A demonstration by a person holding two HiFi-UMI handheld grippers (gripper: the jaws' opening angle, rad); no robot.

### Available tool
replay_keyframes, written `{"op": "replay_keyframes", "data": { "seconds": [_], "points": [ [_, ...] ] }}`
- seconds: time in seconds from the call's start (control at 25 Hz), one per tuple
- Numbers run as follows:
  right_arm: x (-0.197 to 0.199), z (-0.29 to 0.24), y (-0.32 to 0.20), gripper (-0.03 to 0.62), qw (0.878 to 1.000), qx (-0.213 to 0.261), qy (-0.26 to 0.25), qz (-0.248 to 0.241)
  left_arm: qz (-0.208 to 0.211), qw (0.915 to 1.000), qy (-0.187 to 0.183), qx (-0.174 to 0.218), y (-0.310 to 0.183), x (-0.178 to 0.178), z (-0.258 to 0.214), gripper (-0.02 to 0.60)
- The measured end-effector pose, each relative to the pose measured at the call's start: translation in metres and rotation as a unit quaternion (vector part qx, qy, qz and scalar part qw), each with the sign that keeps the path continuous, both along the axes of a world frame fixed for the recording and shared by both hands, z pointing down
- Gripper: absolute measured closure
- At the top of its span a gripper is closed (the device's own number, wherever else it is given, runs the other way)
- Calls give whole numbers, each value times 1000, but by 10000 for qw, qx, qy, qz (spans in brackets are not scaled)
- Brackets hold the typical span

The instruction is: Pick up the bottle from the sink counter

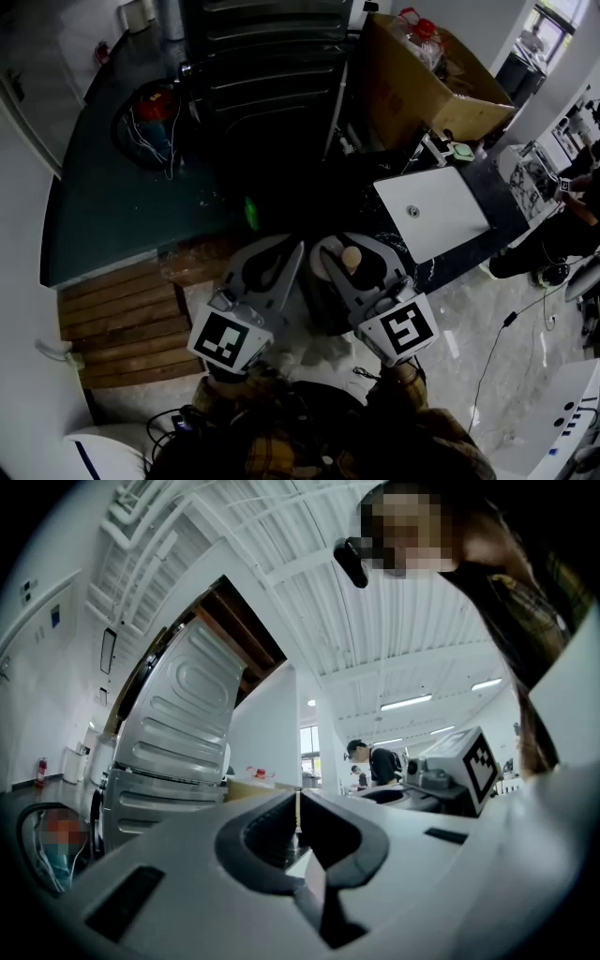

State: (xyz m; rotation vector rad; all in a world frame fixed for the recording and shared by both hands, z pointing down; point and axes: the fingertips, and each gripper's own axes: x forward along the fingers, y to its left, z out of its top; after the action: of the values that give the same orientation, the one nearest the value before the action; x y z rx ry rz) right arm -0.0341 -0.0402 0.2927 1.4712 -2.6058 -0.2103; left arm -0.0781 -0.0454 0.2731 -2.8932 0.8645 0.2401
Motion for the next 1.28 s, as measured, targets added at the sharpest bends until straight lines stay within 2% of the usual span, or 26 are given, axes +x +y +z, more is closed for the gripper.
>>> {"op": "replay_keyframes", "data": {
  "seconds": [0.16,0.48,0.64,0.8,1.08,1.28],
  "points": [
    [0,-1,-1,473,10000,11,-68,-5,-16,9997,1,-258,2,-1,2,557],
    [1,0,-1,473,10000,10,-29,57,-51,9996,-13,-272,1,-3,5,557],
    [3,2,-1,473,9999,3,-5,108,-82,9999,-54,-66,-1,-7,8,557],
    [4,3,0,473,9999,-1,-18,140,-97,9999,-8,-29,-1,-9,7,557],
    [5,4,3,473,9999,-38,-46,136,-129,9995,-22,-293,3,-8,8,557],
    [7,7,7,473,9999,-56,-41,130,-145,9994,-34,-304,8,-7,8,557]
  ]
}}
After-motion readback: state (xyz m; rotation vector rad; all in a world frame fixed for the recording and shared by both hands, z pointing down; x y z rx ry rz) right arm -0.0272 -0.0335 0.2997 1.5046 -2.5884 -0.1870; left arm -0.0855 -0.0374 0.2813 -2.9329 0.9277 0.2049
